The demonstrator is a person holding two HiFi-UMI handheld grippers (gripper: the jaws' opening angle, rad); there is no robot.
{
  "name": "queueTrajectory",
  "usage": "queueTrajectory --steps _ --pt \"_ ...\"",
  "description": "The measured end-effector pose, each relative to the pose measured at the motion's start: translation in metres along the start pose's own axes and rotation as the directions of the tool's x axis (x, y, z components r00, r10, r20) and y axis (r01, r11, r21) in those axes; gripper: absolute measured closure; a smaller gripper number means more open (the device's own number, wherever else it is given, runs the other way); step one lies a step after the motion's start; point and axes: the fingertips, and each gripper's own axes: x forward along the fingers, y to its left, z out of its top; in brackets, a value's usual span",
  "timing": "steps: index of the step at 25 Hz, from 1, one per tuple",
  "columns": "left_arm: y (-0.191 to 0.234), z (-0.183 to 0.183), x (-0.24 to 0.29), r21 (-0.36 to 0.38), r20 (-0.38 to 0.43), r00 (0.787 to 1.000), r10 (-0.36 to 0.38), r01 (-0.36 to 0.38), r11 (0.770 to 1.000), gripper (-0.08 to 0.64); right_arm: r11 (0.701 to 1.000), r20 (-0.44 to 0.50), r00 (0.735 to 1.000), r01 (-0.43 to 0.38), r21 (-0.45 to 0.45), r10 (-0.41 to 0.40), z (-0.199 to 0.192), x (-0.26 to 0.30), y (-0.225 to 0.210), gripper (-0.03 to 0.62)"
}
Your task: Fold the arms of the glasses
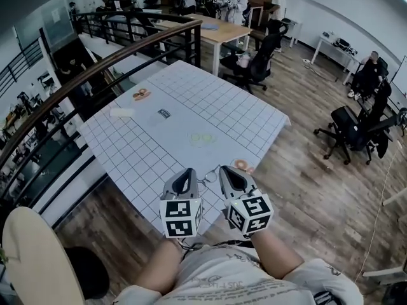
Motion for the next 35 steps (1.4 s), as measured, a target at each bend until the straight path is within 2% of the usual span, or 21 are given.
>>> queueTrajectory --steps 5,11,18,21,25,27,28,32,35 --pt "0.009 -0.009 -0.001 -0.003 -0.017 0.999 0.043 -0.043 0.999 0.548 1.0 -0.001 1.0 -0.018 0.001 0.018 -0.004 0.008 -0.01 0.577" --pt "0.015 -0.015 0.009 0.002 -0.025 0.998 0.057 -0.057 0.998 0.548 1.0 0.002 1.0 -0.011 0.009 0.011 0.004 0.021 -0.048 0.577" --pt "0.024 -0.043 0.028 0.016 -0.077 0.99 0.115 -0.114 0.993 0.548 0.997 -0.082 0.994 -0.075 -0.018 0.073 -0.027 0.041 -0.072 0.577" --pt "0.031 -0.061 0.029 -0.007 -0.115 0.983 0.147 -0.148 0.989 0.548 0.993 -0.118 0.987 -0.112 -0.021 0.109 -0.043 0.049 -0.074 0.577" --pt "0.038 -0.081 0.033 -0.046 -0.166 0.972 0.164 -0.174 0.984 0.548 0.965 -0.108 0.965 -0.248 -0.087 0.238 -0.064 0.052 -0.067 0.568" --pt "0.041 -0.087 0.034 -0.05 -0.185 0.967 0.177 -0.189 0.981 0.548 0.946 -0.139 0.949 -0.3 -0.123 0.282 -0.082 0.051 -0.069 0.489" --pt "0.043 -0.089 0.035 -0.052 -0.192 0.964 0.183 -0.196 0.979 0.548 0.94 -0.159 0.944 -0.312 -0.136 0.29 -0.092 0.052 -0.073 0.471" --pt "0.047 -0.096 0.037 -0.061 -0.218 0.954 0.205 -0.223 0.973 0.548 0.93 -0.243 0.932 -0.317 -0.188 0.269 -0.13 0.061 -0.09 0.465" --pt "0.046 -0.1 0.035 -0.068 -0.24 0.945 0.221 -0.243 0.968 0.548 0.913 -0.282 0.931 -0.309 -0.266 0.232 -0.157 0.072 -0.098 0.465"
